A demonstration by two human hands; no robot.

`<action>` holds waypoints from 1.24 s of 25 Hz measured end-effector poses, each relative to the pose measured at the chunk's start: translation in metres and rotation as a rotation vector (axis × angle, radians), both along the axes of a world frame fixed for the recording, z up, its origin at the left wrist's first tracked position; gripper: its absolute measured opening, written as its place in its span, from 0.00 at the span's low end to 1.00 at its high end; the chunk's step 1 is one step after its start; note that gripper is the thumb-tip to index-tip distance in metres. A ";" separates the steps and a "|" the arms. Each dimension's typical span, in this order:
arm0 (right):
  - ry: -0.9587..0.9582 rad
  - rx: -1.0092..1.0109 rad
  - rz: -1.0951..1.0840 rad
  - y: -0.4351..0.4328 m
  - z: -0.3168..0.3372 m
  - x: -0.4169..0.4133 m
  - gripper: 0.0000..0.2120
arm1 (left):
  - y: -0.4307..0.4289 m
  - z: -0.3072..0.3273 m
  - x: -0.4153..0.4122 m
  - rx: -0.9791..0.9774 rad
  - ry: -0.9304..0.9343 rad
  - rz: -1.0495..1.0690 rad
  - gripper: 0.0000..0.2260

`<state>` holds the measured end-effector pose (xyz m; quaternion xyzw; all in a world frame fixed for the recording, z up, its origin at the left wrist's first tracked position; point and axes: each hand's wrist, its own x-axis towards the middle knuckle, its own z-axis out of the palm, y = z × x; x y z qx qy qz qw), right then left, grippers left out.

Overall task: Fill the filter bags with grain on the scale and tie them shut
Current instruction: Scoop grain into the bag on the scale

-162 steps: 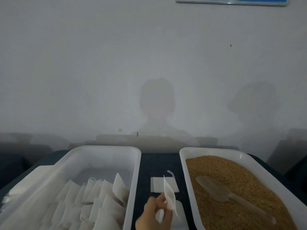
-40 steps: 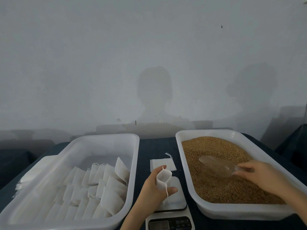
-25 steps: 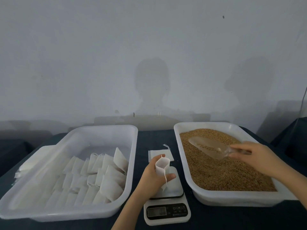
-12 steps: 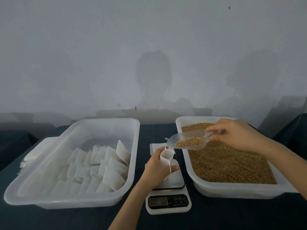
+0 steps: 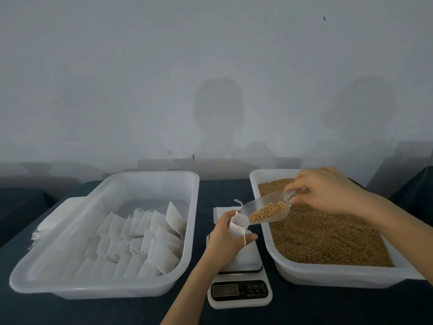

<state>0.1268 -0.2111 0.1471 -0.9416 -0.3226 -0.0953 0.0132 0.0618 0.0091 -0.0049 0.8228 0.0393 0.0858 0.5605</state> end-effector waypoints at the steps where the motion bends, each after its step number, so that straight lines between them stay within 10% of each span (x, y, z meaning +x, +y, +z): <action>1: -0.001 -0.007 0.000 0.002 0.000 0.000 0.15 | -0.001 -0.001 0.001 -0.001 0.003 0.007 0.30; 31: -0.655 -0.422 0.199 0.071 0.021 -0.047 0.08 | -0.001 -0.004 0.001 -0.110 -0.034 0.057 0.22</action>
